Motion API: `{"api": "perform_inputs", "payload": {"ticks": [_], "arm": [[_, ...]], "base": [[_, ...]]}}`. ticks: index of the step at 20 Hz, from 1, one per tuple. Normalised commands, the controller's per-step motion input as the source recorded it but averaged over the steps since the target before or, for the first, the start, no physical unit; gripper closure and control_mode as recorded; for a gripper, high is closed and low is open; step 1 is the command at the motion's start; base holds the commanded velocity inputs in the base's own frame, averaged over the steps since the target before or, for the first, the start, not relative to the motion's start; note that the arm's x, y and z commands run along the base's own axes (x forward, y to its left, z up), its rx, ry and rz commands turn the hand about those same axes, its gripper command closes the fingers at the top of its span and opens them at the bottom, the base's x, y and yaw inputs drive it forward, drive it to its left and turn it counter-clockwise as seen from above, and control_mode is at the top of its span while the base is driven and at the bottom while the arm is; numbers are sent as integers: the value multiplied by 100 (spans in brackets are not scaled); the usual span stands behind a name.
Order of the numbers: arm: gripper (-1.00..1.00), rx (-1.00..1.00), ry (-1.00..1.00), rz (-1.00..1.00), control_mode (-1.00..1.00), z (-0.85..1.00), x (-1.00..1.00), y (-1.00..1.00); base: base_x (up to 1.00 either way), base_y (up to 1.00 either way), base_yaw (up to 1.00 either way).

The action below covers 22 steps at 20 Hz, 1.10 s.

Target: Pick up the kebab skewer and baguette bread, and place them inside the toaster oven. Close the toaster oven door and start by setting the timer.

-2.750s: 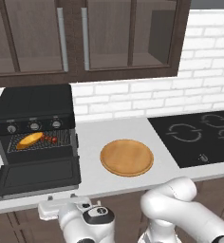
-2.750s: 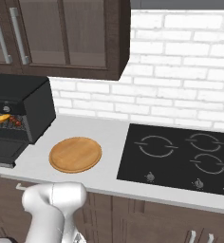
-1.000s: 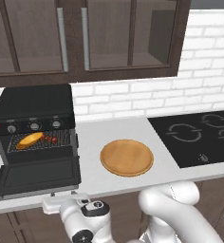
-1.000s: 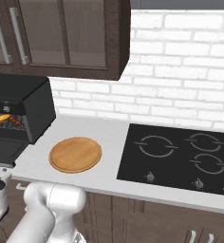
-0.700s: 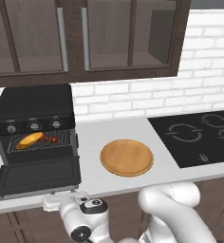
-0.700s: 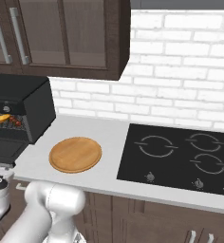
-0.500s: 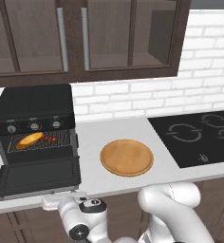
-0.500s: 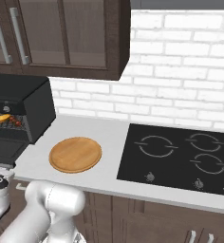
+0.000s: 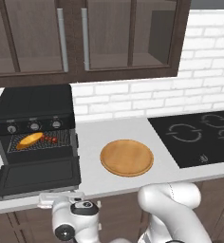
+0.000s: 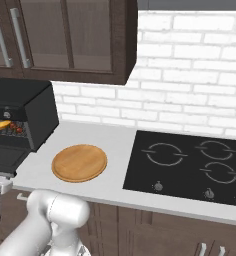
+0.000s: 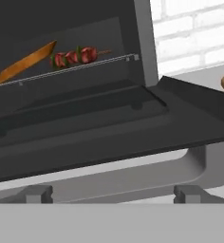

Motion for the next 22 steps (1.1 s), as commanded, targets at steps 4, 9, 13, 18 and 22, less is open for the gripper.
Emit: {"api": "perform_inputs", "payload": {"ticks": [4, 9, 13, 18, 22], "arm": [[-100, 0, -9, 0, -100, 6, 20, 0], [-100, 0, -12, 0, -100, 19, 21, 0], [-100, 1, -10, 0, -100, 38, 29, 0], [-100, 3, -6, 0, -100, 63, 34, 0], [-100, 5, -12, 0, -100, 76, 34, 0]], "base": [[0, 0, 0], [0, 0, 0], [0, 0, 0], [0, 0, 0], [0, 0, 0]]}}
